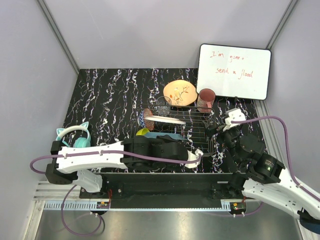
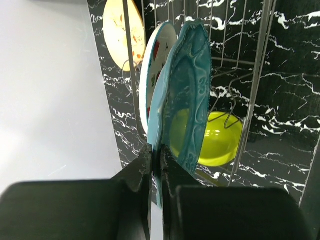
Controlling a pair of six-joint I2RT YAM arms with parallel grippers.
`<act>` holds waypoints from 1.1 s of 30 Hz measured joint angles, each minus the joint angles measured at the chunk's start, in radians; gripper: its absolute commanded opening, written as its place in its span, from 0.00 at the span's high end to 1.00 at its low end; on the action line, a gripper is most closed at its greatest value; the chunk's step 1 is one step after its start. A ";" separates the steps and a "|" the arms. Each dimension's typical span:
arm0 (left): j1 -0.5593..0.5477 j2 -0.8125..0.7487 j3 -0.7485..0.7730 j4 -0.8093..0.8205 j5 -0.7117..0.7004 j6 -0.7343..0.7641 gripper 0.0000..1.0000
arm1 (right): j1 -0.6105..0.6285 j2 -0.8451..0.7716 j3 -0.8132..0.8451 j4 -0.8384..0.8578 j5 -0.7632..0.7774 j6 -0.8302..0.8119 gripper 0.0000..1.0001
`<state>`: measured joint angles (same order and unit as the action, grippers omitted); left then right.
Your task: Load the mixed dishes into the dish rack
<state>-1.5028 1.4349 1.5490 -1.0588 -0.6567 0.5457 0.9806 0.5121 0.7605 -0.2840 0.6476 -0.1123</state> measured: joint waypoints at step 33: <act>0.007 -0.043 -0.148 0.343 -0.113 0.290 1.00 | 0.000 -0.045 -0.015 -0.045 -0.013 0.037 0.05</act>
<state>-1.4956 1.3922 1.4010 -0.7158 -0.7696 0.8360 0.9806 0.4667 0.7452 -0.3286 0.6350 -0.0750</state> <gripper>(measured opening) 0.071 0.949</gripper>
